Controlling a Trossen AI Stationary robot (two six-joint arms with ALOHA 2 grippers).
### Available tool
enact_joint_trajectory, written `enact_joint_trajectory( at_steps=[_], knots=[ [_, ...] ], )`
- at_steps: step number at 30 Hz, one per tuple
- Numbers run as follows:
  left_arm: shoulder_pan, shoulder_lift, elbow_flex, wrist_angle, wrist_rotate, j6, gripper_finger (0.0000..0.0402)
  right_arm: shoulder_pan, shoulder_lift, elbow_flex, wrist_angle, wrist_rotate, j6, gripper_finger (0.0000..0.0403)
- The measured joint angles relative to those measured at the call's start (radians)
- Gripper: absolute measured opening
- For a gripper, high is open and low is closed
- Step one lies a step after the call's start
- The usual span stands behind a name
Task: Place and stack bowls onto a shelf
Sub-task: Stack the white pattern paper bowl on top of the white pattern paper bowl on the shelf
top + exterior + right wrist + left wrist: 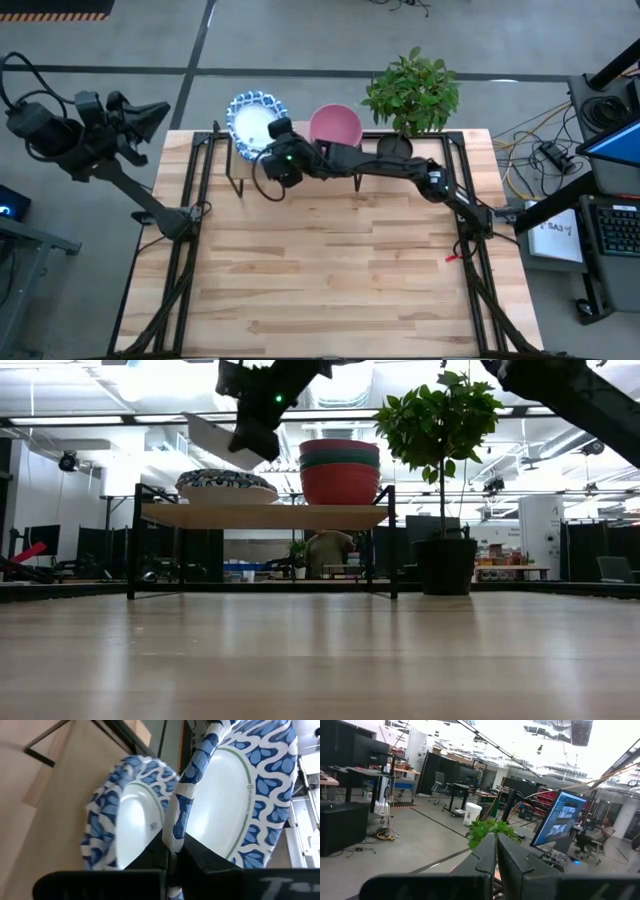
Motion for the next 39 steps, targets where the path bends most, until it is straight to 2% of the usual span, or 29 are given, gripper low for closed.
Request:
enact_joint_trajectory(
  at_steps=[34, 39],
  knots=[
    [0.0, 0.004, -0.001, -0.02, 0.0, 0.001, 0.0, -0.002, -0.015, 0.002, 0.02, -0.001, 0.131, 0.0013],
    [0.0, 0.004, -0.001, -0.02, 0.0, 0.001, 0.0, -0.002, -0.02, 0.002, 0.041, 0.0, 0.162, 0.0038]
  ],
)
